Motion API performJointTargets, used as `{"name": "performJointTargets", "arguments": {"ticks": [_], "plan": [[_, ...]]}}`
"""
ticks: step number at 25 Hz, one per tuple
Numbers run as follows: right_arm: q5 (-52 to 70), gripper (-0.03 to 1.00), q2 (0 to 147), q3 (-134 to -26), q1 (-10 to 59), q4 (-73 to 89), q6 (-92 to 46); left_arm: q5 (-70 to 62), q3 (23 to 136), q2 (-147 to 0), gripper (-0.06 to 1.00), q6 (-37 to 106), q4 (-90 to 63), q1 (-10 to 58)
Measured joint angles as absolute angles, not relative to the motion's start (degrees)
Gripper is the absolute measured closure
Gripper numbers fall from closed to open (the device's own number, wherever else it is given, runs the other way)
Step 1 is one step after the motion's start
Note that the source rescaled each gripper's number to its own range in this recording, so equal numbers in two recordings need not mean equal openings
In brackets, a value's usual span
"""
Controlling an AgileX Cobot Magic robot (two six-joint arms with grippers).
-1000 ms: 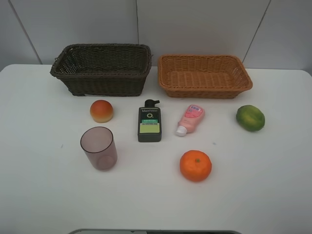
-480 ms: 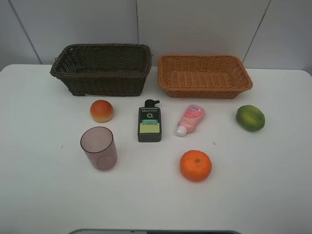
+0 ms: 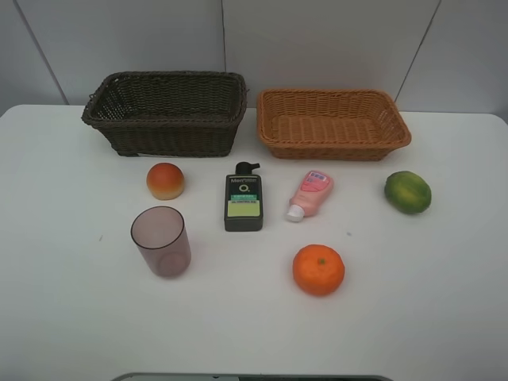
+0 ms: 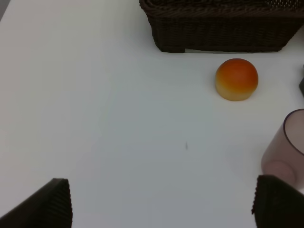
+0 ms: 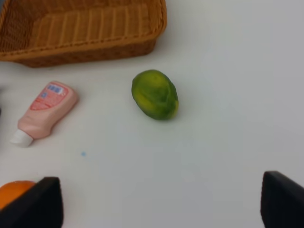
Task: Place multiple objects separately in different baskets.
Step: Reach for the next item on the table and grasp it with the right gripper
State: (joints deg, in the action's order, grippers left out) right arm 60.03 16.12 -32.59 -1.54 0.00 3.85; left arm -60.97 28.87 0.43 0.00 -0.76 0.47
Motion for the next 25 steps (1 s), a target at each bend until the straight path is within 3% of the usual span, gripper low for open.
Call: {"name": "performJointTargets", "arguments": {"ticks": [12, 25], "plan": [[55.0, 0.08, 62.44, -48.6, -0.95, -0.51, 3.85, -60.86, 28.87, 0.43, 0.02, 0.0, -0.76, 0.47], [51.09, 0.08, 85.78, -55.56, 4.17, -5.86, 2.16, -60.86, 28.87, 0.43, 0.02, 0.0, -0.76, 0.47]]}}
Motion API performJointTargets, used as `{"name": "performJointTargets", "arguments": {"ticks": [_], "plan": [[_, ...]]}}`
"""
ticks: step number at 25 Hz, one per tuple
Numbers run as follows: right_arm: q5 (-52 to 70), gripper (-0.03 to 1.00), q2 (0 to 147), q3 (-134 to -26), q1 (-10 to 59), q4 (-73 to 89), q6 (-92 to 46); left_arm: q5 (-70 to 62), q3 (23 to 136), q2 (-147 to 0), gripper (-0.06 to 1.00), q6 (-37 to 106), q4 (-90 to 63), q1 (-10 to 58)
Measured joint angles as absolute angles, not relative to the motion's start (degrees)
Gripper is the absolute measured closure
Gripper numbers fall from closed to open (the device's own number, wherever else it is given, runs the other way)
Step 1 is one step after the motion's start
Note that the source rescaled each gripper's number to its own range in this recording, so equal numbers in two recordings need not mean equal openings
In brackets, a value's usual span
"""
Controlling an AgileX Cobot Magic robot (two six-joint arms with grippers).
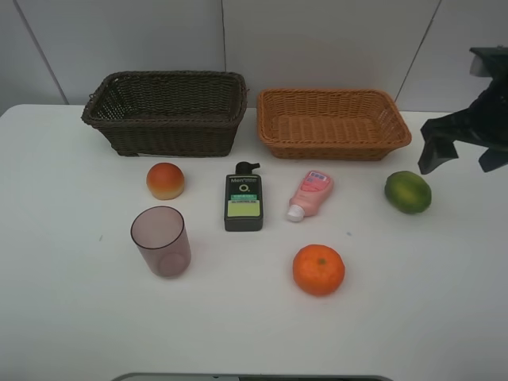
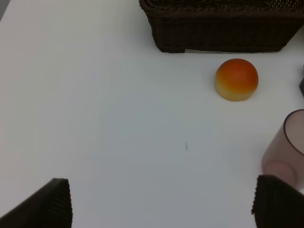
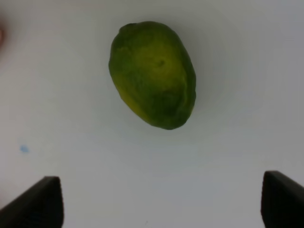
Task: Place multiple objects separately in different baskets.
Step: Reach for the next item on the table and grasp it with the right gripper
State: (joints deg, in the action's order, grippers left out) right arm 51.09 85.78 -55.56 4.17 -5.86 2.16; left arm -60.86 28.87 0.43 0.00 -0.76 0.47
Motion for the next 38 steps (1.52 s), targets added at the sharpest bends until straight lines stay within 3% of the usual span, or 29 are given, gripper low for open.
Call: {"name": "performJointTargets", "arguments": {"ticks": [5, 13, 21, 38], "plan": [[46.93, 0.07, 91.41, -55.77, 4.33, -4.73, -2.37, -60.86, 28.87, 0.43, 0.02, 0.0, -0.76, 0.47], [43.29, -0.03, 96.55, -56.77, 3.79, -4.48, -8.13, -60.86, 28.87, 0.43, 0.02, 0.0, -0.76, 0.47], [43.75, -0.03, 103.54, -63.0, 3.55, -4.74, -8.31, -60.86, 28.87, 0.43, 0.02, 0.0, -0.76, 0.47], [39.83, -0.03, 111.67, -63.12, 4.46, -4.56, -8.36, -60.86, 28.87, 0.43, 0.02, 0.0, -0.76, 0.47]]}}
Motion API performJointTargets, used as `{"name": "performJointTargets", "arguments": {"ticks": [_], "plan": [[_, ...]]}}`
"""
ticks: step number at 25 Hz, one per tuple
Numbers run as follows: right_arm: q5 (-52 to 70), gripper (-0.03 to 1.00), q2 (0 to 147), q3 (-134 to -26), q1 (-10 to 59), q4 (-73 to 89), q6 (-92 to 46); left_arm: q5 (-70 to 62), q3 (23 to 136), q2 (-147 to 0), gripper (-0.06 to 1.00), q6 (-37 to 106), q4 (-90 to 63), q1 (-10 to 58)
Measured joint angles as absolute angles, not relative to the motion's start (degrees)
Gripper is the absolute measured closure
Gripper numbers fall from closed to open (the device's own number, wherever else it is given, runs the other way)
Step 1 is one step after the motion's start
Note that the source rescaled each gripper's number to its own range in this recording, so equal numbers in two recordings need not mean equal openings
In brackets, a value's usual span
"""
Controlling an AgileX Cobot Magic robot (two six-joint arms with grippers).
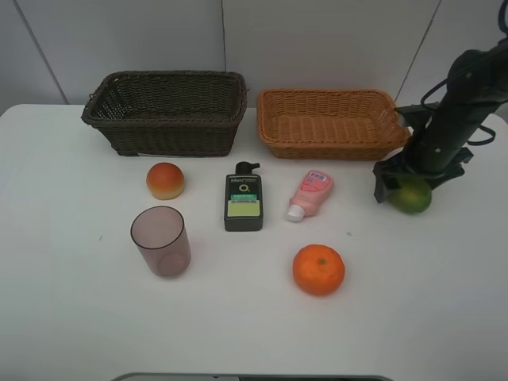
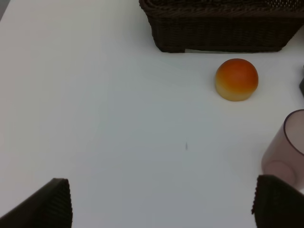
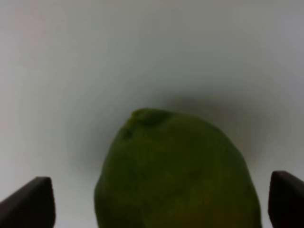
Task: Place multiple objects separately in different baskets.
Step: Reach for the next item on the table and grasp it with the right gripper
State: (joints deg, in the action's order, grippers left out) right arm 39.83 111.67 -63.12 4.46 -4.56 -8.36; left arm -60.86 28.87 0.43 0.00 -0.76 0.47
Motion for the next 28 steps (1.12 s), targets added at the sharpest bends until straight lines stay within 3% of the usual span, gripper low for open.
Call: {"name": "performJointTargets", "arguments": {"ticks": [13, 16, 17, 19, 28], "plan": [[38.36, -0.02, 114.73, -63.12, 4.64, -4.17, -8.16, -60.86, 28.87, 0.43, 0.02, 0.0, -0.76, 0.47], [38.36, 0.13, 114.73, -63.12, 4.64, -4.17, -8.16, -60.86, 28.87, 0.43, 0.02, 0.0, -0.76, 0.47], [38.36, 0.22, 114.73, -63.12, 4.64, -4.17, -8.16, -60.86, 28.87, 0.43, 0.02, 0.0, -0.76, 0.47], [38.36, 0.49, 114.73, -63.12, 4.64, -4.17, -8.1, -60.86, 28.87, 0.43, 0.02, 0.0, -0.76, 0.47], [38.41, 0.48, 114.73, -63.12, 4.64, -4.17, -8.11, -60.86, 28.87, 0.43, 0.02, 0.0, -0.76, 0.47]]}}
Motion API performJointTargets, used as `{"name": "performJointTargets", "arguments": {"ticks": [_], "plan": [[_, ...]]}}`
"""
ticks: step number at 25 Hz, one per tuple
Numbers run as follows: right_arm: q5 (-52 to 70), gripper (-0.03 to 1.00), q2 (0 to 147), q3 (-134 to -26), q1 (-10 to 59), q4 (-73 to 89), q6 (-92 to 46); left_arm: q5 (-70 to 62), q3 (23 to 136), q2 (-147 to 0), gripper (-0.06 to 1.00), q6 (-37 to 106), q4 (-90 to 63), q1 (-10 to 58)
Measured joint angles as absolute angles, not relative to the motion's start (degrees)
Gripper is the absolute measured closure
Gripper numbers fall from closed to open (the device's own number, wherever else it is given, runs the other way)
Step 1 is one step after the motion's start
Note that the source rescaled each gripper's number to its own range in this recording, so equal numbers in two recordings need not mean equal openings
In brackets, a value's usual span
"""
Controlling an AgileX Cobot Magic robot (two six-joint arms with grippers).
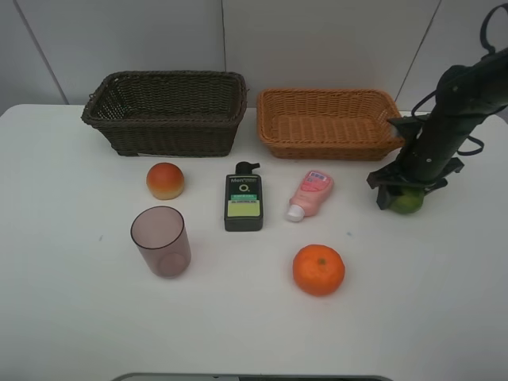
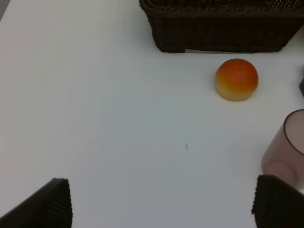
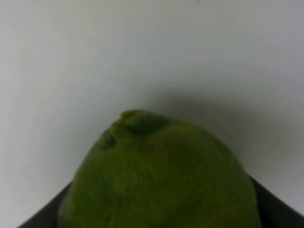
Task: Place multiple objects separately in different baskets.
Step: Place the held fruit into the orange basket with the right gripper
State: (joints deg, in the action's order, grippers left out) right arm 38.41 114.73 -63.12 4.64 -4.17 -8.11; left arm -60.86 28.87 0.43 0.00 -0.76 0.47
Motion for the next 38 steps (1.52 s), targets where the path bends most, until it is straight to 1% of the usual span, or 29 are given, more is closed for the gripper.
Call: {"name": "performJointTargets", "arguments": {"ticks": [14, 19, 24, 27, 31, 38], "plan": [[39.07, 0.48, 113.78, -63.12, 4.64, -4.53, -8.11, -60.86, 28.87, 0.43, 0.02, 0.0, -0.76, 0.47], [46.57, 0.48, 108.84, -66.65, 4.64, -3.96, -6.42, -60.86, 28.87, 0.43, 0.02, 0.0, -0.76, 0.47], [58.51, 0.48, 108.5, -77.07, 6.59, -3.51, 1.89, -60.86, 28.87, 0.43, 0.02, 0.0, -0.81, 0.47], [62.9, 0.48, 110.21, -84.3, 8.66, -3.51, 4.54, -60.86, 28.87, 0.43, 0.02, 0.0, -0.81, 0.47], [65.05, 0.48, 115.47, -94.33, 11.66, -3.51, 8.16, -60.86, 28.87, 0.43, 0.02, 0.0, -0.81, 0.47], [65.02, 0.48, 127.49, -111.54, 16.31, -5.11, 11.22, -60.86, 28.87, 0.43, 0.02, 0.0, -0.81, 0.47]]}}
